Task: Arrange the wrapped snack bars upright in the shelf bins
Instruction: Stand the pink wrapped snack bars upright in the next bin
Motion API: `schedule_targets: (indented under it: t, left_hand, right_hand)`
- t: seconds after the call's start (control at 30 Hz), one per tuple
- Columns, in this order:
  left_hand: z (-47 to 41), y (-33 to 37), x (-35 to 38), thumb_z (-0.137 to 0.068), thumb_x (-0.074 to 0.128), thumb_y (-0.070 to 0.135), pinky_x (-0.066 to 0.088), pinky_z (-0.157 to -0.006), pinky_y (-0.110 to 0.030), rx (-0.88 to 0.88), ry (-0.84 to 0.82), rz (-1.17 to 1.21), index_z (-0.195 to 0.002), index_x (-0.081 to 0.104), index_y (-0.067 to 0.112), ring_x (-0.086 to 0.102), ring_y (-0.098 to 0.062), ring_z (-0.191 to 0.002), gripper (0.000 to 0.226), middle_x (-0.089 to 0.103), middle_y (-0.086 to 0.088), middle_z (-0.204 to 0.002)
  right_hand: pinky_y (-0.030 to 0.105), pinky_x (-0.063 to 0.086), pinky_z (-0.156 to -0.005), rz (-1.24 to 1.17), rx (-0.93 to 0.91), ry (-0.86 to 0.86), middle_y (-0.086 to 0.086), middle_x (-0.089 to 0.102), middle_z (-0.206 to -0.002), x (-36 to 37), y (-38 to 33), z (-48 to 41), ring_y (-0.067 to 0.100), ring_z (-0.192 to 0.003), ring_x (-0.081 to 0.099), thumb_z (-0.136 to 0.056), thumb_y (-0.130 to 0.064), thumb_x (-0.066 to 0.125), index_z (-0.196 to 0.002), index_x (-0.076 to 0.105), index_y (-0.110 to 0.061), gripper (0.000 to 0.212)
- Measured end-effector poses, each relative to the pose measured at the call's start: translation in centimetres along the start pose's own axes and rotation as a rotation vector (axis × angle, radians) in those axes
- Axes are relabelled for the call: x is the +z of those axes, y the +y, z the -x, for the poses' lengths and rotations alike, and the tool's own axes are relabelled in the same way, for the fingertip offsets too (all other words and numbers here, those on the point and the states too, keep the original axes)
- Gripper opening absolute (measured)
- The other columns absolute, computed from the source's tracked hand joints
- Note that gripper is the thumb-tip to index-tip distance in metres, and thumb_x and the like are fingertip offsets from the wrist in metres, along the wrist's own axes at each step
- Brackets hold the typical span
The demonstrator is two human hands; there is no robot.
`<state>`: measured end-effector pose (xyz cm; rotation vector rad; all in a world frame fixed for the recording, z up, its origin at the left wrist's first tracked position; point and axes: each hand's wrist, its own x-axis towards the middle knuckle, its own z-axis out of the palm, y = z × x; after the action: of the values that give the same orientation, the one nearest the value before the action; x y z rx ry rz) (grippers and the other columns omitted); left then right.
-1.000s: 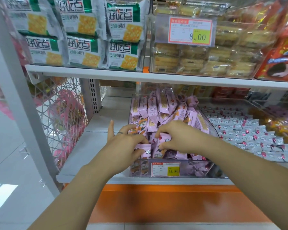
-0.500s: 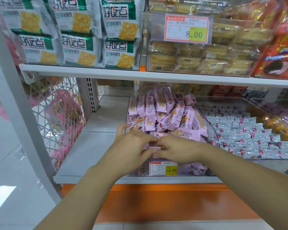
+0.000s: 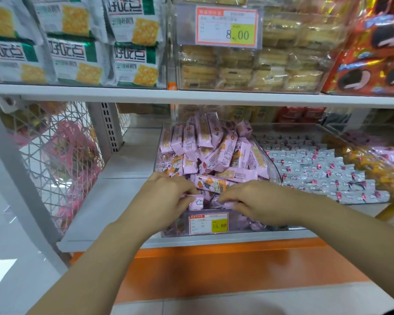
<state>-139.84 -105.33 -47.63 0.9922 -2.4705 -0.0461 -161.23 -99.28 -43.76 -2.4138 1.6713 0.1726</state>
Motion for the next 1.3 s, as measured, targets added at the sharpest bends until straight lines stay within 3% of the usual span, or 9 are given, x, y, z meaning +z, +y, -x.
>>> schedule_targets:
  t: [0.13, 0.23, 0.33, 0.53, 0.63, 0.7, 0.8, 0.97, 1.3]
  left_hand:
    - [0.0, -0.1, -0.1, -0.089, 0.061, 0.029, 0.029, -0.088, -0.025, -0.001, -0.007, 0.01, -0.095, 0.069, 0.026, 0.061, -0.017, -0.082, 0.01, 0.07, 0.012, -0.09]
    - [0.1, -0.1, -0.2, -0.088, 0.064, 0.027, 0.033, -0.088, -0.029, 0.006, 0.001, 0.024, -0.092, 0.069, 0.025, 0.061, -0.017, -0.076, 0.007, 0.07, 0.011, -0.086]
    - [0.1, -0.2, -0.2, -0.088, 0.063, 0.028, 0.033, -0.088, -0.029, 0.005, -0.008, 0.026, -0.094, 0.07, 0.025, 0.061, -0.017, -0.076, 0.009, 0.07, 0.012, -0.087]
    - [0.1, -0.2, -0.1, -0.087, 0.065, 0.028, 0.038, -0.089, -0.034, 0.011, -0.004, 0.021, -0.091, 0.069, 0.025, 0.06, -0.018, -0.073, 0.007, 0.07, 0.011, -0.084]
    - [0.1, -0.3, 0.0, -0.086, 0.066, 0.026, 0.039, -0.086, -0.034, 0.022, 0.003, 0.018, -0.09, 0.07, 0.024, 0.06, -0.019, -0.07, 0.005, 0.07, 0.011, -0.083]
    - [0.0, -0.3, 0.0, -0.086, 0.066, 0.026, 0.039, -0.084, -0.033, 0.032, 0.008, 0.017, -0.088, 0.07, 0.023, 0.061, -0.019, -0.068, 0.005, 0.07, 0.011, -0.083]
    - [0.0, -0.4, 0.1, -0.087, 0.065, 0.027, 0.038, -0.083, -0.03, 0.031, 0.002, 0.021, -0.089, 0.07, 0.025, 0.061, -0.018, -0.07, 0.005, 0.07, 0.011, -0.085]
    - [0.0, -0.6, 0.1, -0.087, 0.065, 0.032, 0.044, -0.084, -0.033, 0.046, -0.01, 0.028, -0.094, 0.069, 0.031, 0.062, -0.01, -0.08, 0.008, 0.068, 0.016, -0.087]
    - [0.7, -1.1, -0.7, -0.077, 0.058, 0.039, 0.034, -0.081, -0.029, 0.047, 0.05, -0.01, -0.084, 0.07, 0.036, 0.061, -0.011, -0.086, 0.015, 0.066, 0.02, -0.091]
  right_hand:
    - [0.025, 0.035, -0.101, -0.105, 0.004, -0.052, -0.006, 0.048, -0.138, 0.5, -0.2, -0.5, 0.009, -0.121, 0.046, -0.102, -0.028, 0.032, -0.133, 0.049, -0.021, 0.036]
    - [0.003, 0.033, -0.069, -0.199, 0.038, 0.051, -0.015, 0.056, -0.107, -0.3, -0.2, 0.2, -0.018, -0.078, 0.047, -0.099, -0.025, 0.043, -0.12, 0.057, -0.019, 0.026]
    - [0.0, 0.033, -0.065, -0.196, 0.044, 0.192, -0.026, 0.039, -0.081, -0.2, 0.0, 1.0, -0.03, -0.072, 0.037, -0.09, -0.026, 0.06, -0.111, 0.059, -0.021, 0.021]
    - [0.009, 0.033, -0.051, -0.453, 0.216, 0.686, -0.018, 0.035, -0.053, 0.8, 0.4, 1.7, -0.007, -0.053, 0.046, -0.08, -0.014, 0.073, -0.097, 0.066, -0.022, 0.02]
    - [0.014, 0.026, -0.042, -0.678, 0.261, 0.78, -0.011, 0.035, -0.038, 0.6, 1.3, 2.3, 0.009, -0.037, 0.031, -0.082, -0.016, 0.071, -0.091, 0.062, -0.027, 0.017]
    - [0.009, 0.028, -0.043, -0.836, 0.28, 0.852, -0.016, 0.052, -0.05, 0.3, 1.7, 2.7, 0.006, -0.035, 0.035, -0.083, -0.014, 0.07, -0.09, 0.063, -0.024, 0.014]
    - [0.021, 0.044, -0.06, -1.075, 0.344, 0.941, -0.006, 0.068, -0.086, 0.3, 2.0, 3.1, -0.001, -0.051, 0.055, -0.083, -0.01, 0.068, -0.086, 0.065, -0.026, 0.016]
    - [0.027, 0.045, -0.058, -1.329, 0.31, 0.965, -0.002, 0.067, -0.074, 0.5, 1.8, 3.0, 0.011, -0.049, 0.049, -0.086, -0.006, 0.064, -0.086, 0.065, -0.021, 0.016]
    - [0.021, 0.051, -0.06, -1.166, 0.125, 0.861, -0.003, 0.068, -0.094, -2.4, -2.1, -1.8, 0.006, -0.051, 0.055, -0.09, -0.008, 0.06, -0.089, 0.06, -0.02, 0.012]
